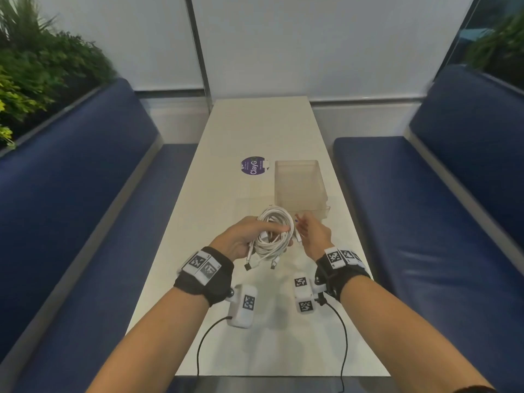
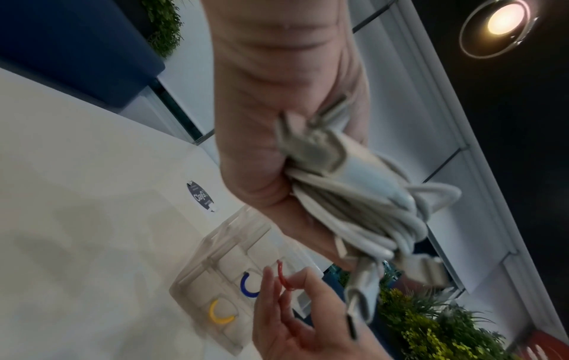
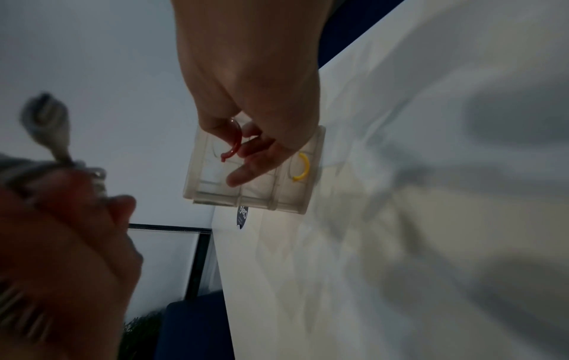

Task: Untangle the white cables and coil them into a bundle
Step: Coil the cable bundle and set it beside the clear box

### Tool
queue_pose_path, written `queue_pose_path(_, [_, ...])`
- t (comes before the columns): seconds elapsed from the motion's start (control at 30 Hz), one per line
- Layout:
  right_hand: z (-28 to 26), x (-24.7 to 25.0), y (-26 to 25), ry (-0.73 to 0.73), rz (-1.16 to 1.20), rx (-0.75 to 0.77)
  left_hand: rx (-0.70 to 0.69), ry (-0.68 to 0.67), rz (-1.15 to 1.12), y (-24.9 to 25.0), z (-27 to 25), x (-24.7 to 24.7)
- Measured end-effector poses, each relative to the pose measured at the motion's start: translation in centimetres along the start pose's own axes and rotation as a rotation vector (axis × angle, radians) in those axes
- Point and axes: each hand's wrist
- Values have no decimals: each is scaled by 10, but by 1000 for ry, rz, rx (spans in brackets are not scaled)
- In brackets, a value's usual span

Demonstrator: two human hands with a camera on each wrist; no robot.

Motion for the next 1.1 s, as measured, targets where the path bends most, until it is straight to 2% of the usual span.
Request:
queue_pose_path(0.13, [-6,20,3,-147,64,-37,14,-8,32,15,13,-15])
queue_pose_path(0.27, [-9,30,0,-211,-28,-51,39,-16,63,22,33,-31])
queue_pose_path(0.57, [-30,47,4,-260,-12,-93,173,-18,190,31,44,-64])
queue_pose_path(0.7, [-39,46,6,-249,-7,-111,211,46,325,21,75,-65])
queue_pose_path(0.8, [-46,44,4,-241,-33,-97,156,104,320,22,81,-77])
queue_pose_path(0.83, [-48,44,3,-232,-41,-87,101,168,343,23,81,-82])
queue_pose_path(0.97, [-50,44,-4,-191,24,-111,-85,459,798,20,80,-93])
queue_pose_path(1.1, [-55,41,-7,-127,87,-166,-188,549,1024,16,83,-92])
Point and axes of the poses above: each hand's wrist, its own z-axis towards the middle knuckle, its own x-axis out of the back of the hand, y = z × x, and after that the axes turned 2 degrees about y, right-handed
